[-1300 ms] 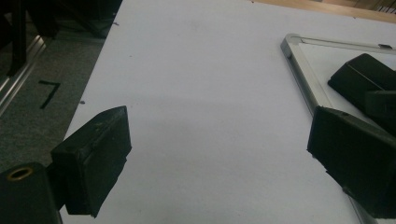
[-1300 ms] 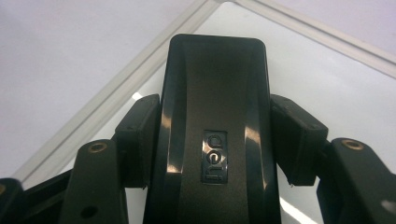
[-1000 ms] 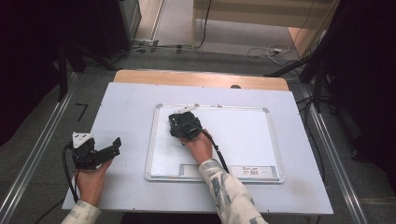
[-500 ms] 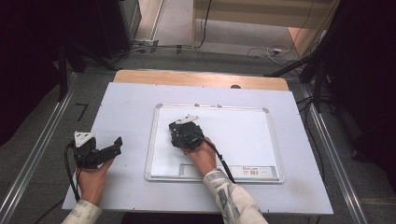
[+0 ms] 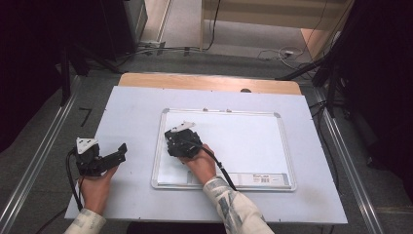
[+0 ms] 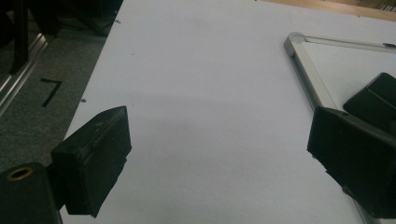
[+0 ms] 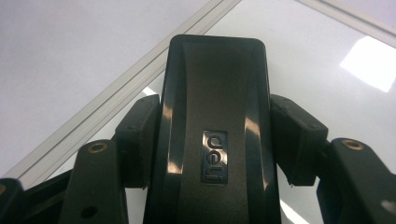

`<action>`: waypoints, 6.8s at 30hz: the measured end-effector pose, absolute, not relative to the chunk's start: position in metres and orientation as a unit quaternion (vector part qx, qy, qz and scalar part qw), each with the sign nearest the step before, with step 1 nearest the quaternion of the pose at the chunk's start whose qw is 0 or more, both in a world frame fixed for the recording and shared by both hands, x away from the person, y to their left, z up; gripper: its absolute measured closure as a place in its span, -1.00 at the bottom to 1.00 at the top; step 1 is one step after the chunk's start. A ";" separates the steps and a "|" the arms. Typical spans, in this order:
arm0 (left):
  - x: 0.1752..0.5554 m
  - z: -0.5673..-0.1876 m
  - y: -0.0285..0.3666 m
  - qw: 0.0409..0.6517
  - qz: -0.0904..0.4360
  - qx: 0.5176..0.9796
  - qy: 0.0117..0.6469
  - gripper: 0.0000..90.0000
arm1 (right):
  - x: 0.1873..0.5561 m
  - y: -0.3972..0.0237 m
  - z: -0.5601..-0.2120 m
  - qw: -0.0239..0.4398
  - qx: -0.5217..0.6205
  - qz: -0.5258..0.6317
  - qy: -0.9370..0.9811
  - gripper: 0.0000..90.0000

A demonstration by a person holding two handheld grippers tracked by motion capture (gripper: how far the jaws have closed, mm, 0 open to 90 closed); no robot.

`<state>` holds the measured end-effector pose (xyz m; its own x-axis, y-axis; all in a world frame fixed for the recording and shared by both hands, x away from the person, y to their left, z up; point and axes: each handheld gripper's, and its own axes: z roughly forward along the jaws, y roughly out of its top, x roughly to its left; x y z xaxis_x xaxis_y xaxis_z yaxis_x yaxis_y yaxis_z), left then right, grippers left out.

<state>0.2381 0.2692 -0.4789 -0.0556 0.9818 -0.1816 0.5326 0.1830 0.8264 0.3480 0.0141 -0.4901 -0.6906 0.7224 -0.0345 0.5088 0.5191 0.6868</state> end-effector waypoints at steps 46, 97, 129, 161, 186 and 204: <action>0.236 -0.477 0.267 0.389 0.293 0.573 0.659 -0.86 | 0.371 0.025 -0.489 0.166 0.369 0.328 0.854 -0.18; 0.237 -0.476 0.264 0.385 0.298 0.575 0.657 -0.86 | 0.342 0.006 -0.490 0.162 0.385 0.331 0.846 -0.18; 0.236 -0.476 0.263 0.382 0.300 0.575 0.658 -0.86 | 0.326 -0.011 -0.458 0.159 0.373 0.373 0.834 -0.18; 0.237 -0.476 0.262 0.382 0.300 0.576 0.658 -0.86 | 0.321 -0.028 -0.456 0.163 0.378 0.377 0.830 -0.18; 0.238 -0.476 0.260 0.381 0.301 0.577 0.657 -0.86 | 0.320 -0.042 -0.453 0.169 0.387 0.379 0.823 -0.18; 0.236 -0.476 0.261 0.380 0.301 0.575 0.659 -0.86 | 0.323 -0.094 -0.453 0.200 0.429 0.367 0.801 -0.18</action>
<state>0.2357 0.2611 -0.4760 -0.0498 0.9868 -0.1542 0.5286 0.1570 0.8342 0.3226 -0.0942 -0.4526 -0.5517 0.8340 -0.0049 0.5409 0.3623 0.7591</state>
